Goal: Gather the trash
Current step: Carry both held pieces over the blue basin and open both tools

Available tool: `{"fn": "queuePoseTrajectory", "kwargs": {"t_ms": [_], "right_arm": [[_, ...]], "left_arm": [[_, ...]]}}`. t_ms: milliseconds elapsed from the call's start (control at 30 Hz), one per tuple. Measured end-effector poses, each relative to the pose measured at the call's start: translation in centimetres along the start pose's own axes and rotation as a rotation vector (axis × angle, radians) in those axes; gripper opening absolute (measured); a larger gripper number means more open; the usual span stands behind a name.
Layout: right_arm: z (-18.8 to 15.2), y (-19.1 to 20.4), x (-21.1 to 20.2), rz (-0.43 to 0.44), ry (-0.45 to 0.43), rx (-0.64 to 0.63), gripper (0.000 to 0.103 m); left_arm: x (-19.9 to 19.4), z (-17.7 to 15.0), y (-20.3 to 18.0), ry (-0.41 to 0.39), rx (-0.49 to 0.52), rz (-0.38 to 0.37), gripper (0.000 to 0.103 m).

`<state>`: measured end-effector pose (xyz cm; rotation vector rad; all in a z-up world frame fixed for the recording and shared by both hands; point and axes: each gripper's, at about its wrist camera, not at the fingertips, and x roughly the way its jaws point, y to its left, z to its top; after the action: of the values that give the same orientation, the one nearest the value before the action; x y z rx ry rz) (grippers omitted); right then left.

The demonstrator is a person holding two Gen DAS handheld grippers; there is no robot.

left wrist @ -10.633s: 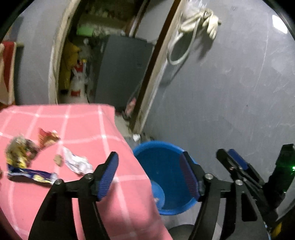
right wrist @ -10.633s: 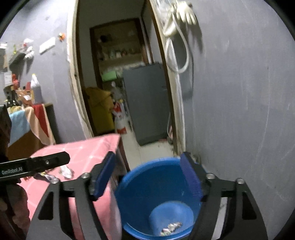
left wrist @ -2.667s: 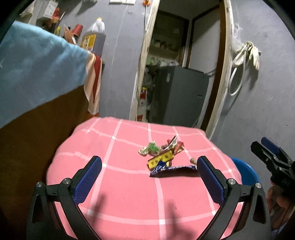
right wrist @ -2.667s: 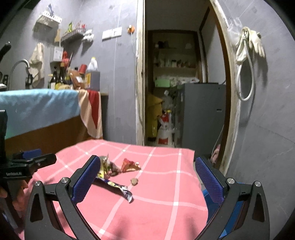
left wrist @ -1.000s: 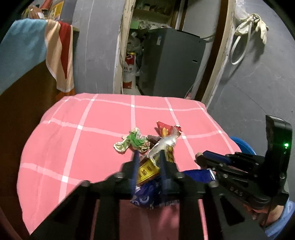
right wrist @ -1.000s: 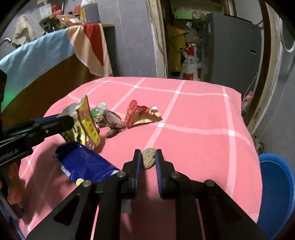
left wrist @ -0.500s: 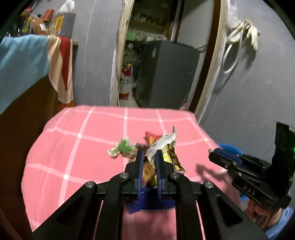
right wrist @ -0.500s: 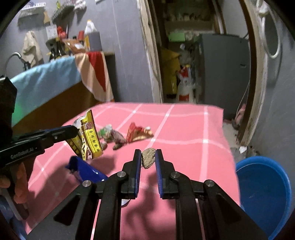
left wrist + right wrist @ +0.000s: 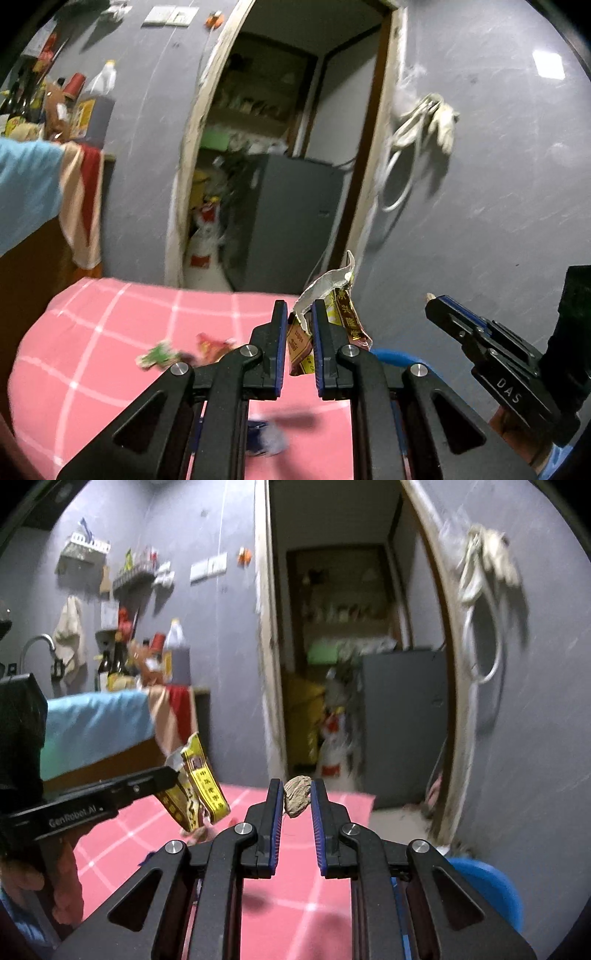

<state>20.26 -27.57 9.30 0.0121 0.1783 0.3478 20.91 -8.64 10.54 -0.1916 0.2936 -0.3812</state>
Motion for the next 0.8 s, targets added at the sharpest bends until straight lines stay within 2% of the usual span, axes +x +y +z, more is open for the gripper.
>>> {"fn": "queuePoseTrajectory", "kwargs": {"t_ms": [200,400,600,800], "right_arm": [[1.3,-1.3,-3.4,-0.078,-0.115,-0.027,0.013],[1.7,-3.1,-6.0,-0.168,-0.181,-0.058,0.013],[1.0,-5.4,-7.0,-0.221,-0.169,-0.039,0.013],[-0.6,-7.8,-6.9,-0.250,-0.116,0.014,0.014]], "left_arm": [[-0.4,0.9,-3.4,-0.086,0.013,-0.058,0.010],[0.3,1.0,-6.2,-0.119,0.020,-0.106,0.010],[2.2,0.7,-8.8,-0.075,0.034,-0.137,0.010],[5.0,-0.2,-10.8,0.020,0.057,-0.138,0.010]]}}
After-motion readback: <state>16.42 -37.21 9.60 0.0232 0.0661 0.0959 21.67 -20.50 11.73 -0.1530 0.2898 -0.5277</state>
